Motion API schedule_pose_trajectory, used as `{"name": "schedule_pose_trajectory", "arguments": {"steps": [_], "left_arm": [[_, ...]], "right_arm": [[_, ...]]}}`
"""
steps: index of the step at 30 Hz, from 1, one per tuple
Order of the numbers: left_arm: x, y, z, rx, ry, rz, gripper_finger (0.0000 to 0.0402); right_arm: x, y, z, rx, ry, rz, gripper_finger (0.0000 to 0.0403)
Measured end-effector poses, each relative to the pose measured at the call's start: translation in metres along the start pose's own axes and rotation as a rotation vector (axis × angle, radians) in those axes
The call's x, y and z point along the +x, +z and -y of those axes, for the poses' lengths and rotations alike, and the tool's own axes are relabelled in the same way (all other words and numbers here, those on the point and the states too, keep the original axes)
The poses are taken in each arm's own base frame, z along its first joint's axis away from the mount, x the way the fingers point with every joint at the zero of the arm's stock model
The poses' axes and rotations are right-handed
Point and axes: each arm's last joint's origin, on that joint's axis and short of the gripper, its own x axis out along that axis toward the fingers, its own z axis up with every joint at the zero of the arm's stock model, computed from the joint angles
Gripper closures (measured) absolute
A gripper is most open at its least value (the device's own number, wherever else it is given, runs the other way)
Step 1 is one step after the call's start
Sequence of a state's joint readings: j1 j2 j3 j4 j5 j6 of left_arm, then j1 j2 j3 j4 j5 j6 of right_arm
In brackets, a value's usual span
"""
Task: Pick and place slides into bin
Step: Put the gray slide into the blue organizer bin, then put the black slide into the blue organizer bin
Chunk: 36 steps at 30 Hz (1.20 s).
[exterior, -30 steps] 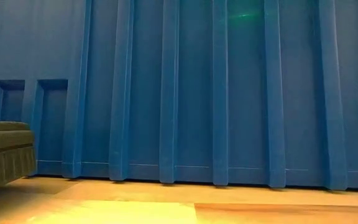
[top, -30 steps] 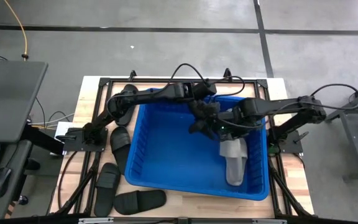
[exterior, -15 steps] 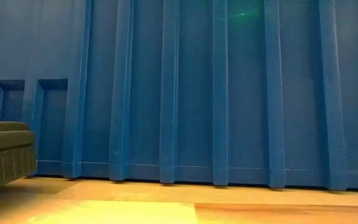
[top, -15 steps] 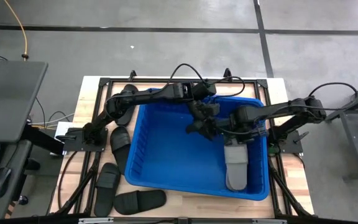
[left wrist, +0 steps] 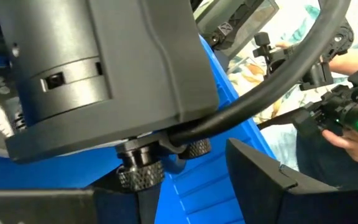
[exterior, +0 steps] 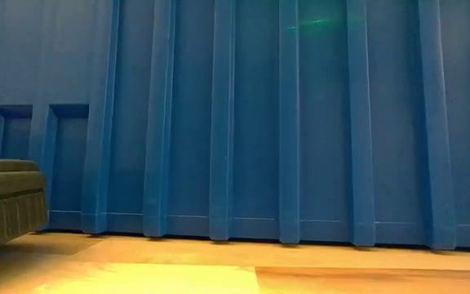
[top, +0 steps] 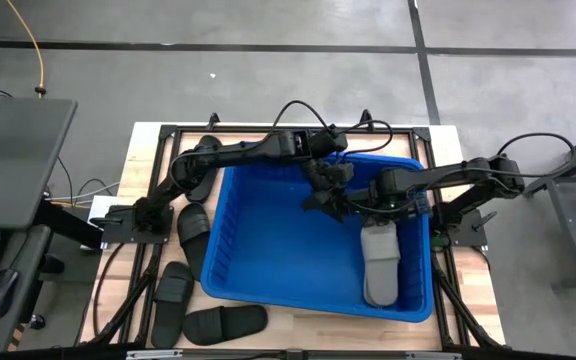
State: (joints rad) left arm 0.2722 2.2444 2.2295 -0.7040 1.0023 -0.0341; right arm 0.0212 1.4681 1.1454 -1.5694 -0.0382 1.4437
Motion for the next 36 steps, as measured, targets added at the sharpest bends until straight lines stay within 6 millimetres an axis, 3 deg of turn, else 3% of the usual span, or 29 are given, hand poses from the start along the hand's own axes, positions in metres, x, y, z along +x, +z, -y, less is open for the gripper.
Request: {"name": "schedule_pose_trajectory", "arguments": {"steps": [7, 17, 24, 30, 36], "left_arm": [[0.000, 0.000, 0.000, -0.002, 0.000, -0.002, 0.0240], [0.000, 0.001, 0.001, 0.013, 0.024, 0.001, 0.0240], [-0.003, 0.001, 0.010, 0.075, -0.089, -0.007, 0.0241], [-0.029, 0.018, 0.041, 0.199, 0.029, 0.048, 0.0241], [-0.055, 0.038, 0.099, 0.345, 0.225, 0.145, 0.0241]], "right_arm": [[0.000, 0.007, 0.000, -0.061, -0.044, 0.246, 0.0157], [-0.002, 0.007, 0.002, -0.115, -0.047, 0.252, 0.0155], [-0.022, 0.005, 0.003, -0.325, 0.020, 0.306, 0.0155], [-0.058, -0.007, 0.003, -0.465, 0.230, 0.431, 0.0155], [-0.105, -0.042, 0.016, -0.570, 0.824, 0.586, 0.0155]]}}
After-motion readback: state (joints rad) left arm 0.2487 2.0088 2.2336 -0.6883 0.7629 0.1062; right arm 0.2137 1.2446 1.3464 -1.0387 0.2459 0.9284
